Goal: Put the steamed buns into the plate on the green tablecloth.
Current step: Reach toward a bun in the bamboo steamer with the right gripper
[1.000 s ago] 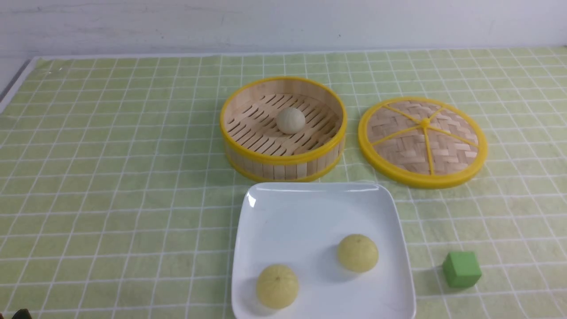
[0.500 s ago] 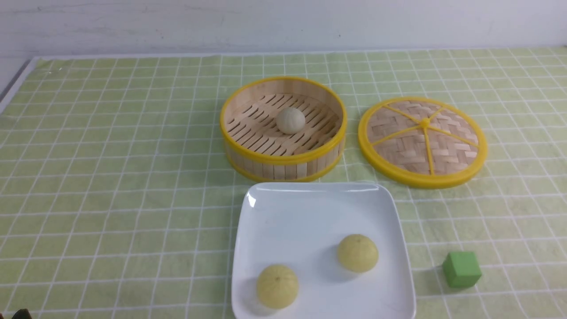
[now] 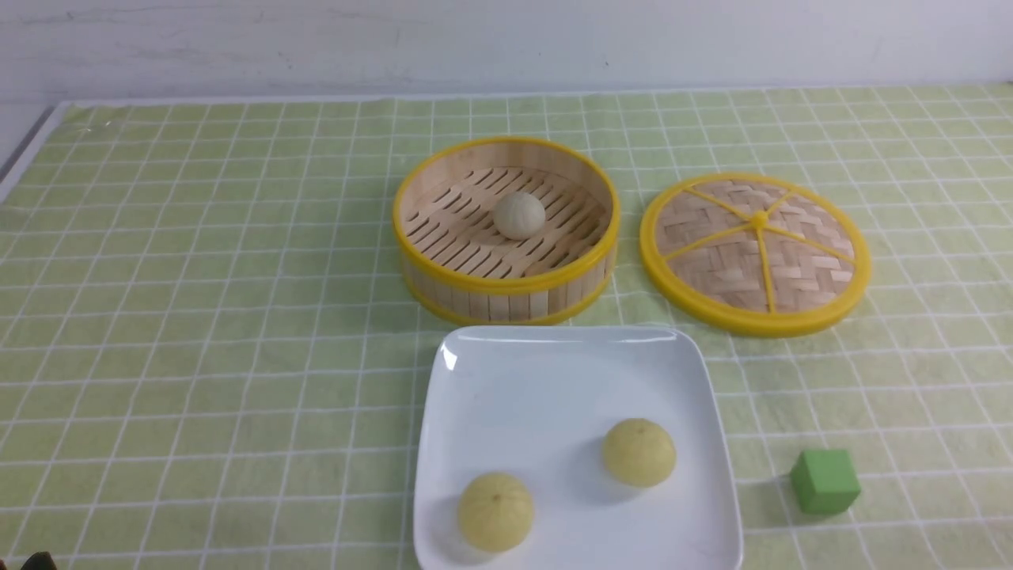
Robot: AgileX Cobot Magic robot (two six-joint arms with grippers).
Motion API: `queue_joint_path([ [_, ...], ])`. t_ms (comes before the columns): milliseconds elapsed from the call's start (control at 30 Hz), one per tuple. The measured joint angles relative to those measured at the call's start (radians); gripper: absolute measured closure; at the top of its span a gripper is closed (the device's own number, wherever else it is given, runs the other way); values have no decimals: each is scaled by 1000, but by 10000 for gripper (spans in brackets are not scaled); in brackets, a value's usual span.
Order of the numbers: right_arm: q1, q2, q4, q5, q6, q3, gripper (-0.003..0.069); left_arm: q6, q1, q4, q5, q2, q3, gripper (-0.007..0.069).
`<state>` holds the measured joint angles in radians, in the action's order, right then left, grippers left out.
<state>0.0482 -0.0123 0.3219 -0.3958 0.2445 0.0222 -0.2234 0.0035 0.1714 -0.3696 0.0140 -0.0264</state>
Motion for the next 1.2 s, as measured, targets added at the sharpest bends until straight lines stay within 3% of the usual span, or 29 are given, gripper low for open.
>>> queue_joint_path([
  [33,0,0,152,0,103,3,419,0,0,0,0,0,0,389],
  [67,0,0,167,0,112,3,419,0,0,0,0,0,0,389],
  [133,0,0,316,5,194,3,419,0,0,0,0,0,0,389],
  [333,0,0,372,106,199,1,417,0,0,2,0,0,0,389],
  [433,0,5,338,172,75,-94,452,0,0,3,0,0,0,389],
  [533,0,101,229,128,-88,-290,554,0,0,3,0,0,0,389],
  [633,0,299,92,-110,-138,-502,659,0,0,3,0,0,0,389],
  [667,0,386,39,-225,-130,-573,669,0,0,3,0,0,0,389],
  [700,0,405,28,-225,-130,-586,669,0,0,3,0,0,0,389],
  [733,0,553,-43,-457,-103,-693,671,0,0,3,0,0,0,389],
  [800,0,711,-76,-590,-97,-759,671,0,0,3,0,0,0,389],
  [867,16,842,-29,-655,-164,-805,671,0,0,3,0,0,0,389],
  [1033,174,1114,349,-648,-560,-905,664,0,0,3,0,0,0,389],
  [1133,256,1257,387,-638,-606,-1020,662,0,0,3,0,0,0,388],
  [1200,308,1360,349,-633,-578,-1130,661,0,0,3,0,0,0,388],
])
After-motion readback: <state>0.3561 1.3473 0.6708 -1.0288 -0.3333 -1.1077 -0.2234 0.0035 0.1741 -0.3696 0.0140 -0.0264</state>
